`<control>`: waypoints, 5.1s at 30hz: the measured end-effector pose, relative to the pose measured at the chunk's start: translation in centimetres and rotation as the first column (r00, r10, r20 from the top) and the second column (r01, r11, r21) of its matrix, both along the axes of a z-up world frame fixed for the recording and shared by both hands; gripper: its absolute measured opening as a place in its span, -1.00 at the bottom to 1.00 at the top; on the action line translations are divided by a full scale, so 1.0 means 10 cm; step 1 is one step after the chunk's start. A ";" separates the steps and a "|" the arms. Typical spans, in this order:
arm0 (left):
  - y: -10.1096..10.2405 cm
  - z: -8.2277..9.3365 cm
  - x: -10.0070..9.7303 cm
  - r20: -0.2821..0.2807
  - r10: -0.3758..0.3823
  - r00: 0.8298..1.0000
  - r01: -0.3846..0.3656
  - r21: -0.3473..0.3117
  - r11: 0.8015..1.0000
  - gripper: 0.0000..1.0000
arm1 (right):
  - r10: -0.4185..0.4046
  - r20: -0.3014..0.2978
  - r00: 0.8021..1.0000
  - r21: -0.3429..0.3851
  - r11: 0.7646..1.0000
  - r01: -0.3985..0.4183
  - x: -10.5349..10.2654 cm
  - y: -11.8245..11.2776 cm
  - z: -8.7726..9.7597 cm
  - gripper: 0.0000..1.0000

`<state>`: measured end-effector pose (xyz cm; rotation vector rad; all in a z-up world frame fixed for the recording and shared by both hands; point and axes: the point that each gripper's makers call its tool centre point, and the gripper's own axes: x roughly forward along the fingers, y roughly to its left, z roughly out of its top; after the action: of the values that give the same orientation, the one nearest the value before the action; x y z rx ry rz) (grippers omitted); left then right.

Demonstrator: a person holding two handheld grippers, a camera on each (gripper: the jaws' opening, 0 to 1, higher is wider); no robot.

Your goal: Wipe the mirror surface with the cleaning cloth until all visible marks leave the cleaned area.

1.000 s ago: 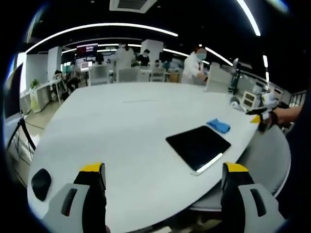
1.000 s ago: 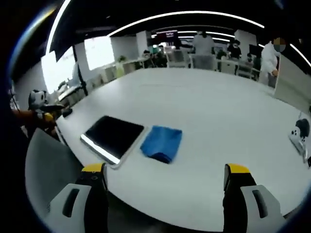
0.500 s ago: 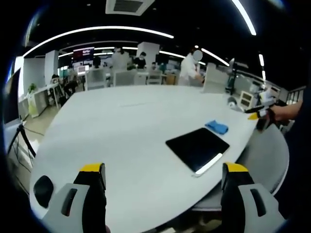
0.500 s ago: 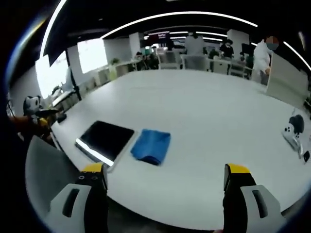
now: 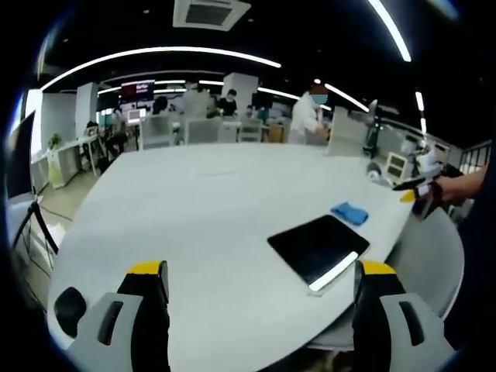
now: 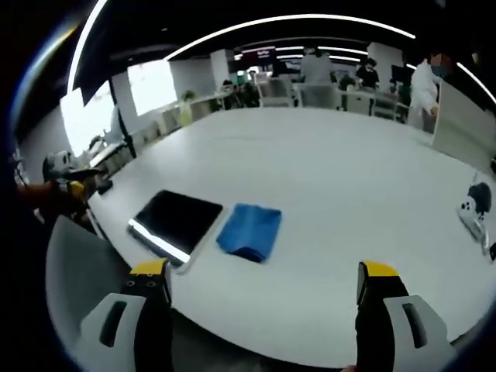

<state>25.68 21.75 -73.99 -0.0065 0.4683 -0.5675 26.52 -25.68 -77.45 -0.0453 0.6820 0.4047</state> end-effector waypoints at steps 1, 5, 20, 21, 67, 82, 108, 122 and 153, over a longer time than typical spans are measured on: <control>0.00 -0.02 0.00 -0.008 -0.001 1.000 0.001 0.007 1.000 0.99 | -0.005 -0.005 1.000 0.007 1.000 0.005 0.02 0.00 0.00 1.00; 0.01 -0.04 -0.02 -0.025 0.016 1.000 -0.016 0.011 1.000 0.99 | -0.022 -0.008 1.000 0.028 0.999 0.022 0.09 -0.03 0.02 0.97; 0.00 0.01 -0.01 -0.031 0.053 0.998 -0.052 0.032 0.998 0.99 | 0.041 0.080 0.996 0.048 0.998 -0.045 0.38 -0.01 0.14 0.99; -0.01 0.00 0.00 -0.028 0.047 0.999 -0.046 0.036 0.998 0.99 | 0.034 0.087 0.996 0.036 0.999 -0.037 0.39 -0.03 0.14 0.99; 0.03 0.04 -0.06 -0.044 0.049 0.998 -0.048 0.018 0.999 0.99 | -0.001 -0.092 0.996 -0.116 0.993 -0.009 1.08 0.72 -0.90 -0.54; 0.04 -0.05 -0.17 -0.042 0.048 0.998 -0.048 0.003 0.999 0.99 | -0.168 -0.222 0.960 -0.047 0.986 0.161 0.98 0.66 -1.00 -1.00; 0.15 -0.13 0.11 -0.065 -0.021 0.998 0.024 0.046 0.999 0.99 | -0.141 -0.321 0.936 0.112 0.976 0.186 1.04 1.49 -0.93 -1.00; 0.15 -0.14 0.13 -0.057 -0.031 0.998 0.033 0.050 0.998 0.99 | -0.150 -0.331 0.932 0.104 0.976 0.194 1.06 1.62 -0.93 -1.00; 0.30 -0.12 0.25 -0.049 -0.033 0.998 0.035 0.029 0.999 0.99 | 0.074 -0.367 0.927 0.111 0.993 -0.035 1.17 3.19 -0.91 -1.00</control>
<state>28.22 24.76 -75.17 0.0159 0.5249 -0.5948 38.24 6.24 -86.57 0.1132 1.0341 0.5078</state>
